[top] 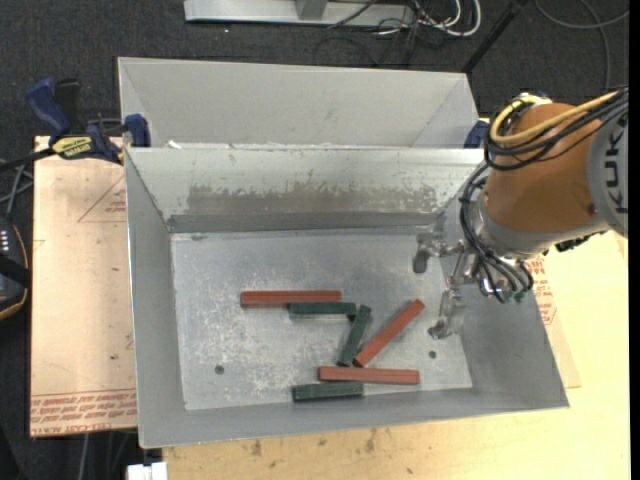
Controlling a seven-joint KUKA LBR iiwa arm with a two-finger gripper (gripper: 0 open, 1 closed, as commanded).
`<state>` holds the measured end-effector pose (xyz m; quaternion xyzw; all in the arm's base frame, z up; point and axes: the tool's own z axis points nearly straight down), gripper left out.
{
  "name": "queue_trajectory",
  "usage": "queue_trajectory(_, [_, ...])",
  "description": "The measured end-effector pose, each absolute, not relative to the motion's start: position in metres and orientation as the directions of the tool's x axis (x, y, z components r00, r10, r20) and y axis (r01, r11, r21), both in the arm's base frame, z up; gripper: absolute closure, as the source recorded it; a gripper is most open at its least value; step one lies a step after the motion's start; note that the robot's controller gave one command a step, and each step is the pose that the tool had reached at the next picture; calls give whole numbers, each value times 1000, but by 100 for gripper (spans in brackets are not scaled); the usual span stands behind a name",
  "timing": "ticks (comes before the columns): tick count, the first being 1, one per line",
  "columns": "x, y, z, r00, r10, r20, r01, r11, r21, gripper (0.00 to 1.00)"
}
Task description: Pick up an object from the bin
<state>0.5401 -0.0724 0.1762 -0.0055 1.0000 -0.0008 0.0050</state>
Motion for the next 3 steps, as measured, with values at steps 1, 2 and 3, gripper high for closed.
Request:
queue_trajectory(1, [547, -58, 107, -995, 101, -6, 101, 995, 1, 0])
queue_trajectory(2, [542, -54, 86, -988, 151, -3, 151, 988, 2, 0])
queue_trajectory(3, [547, -63, 74, -997, 78, 0, 78, 997, 1, 0])
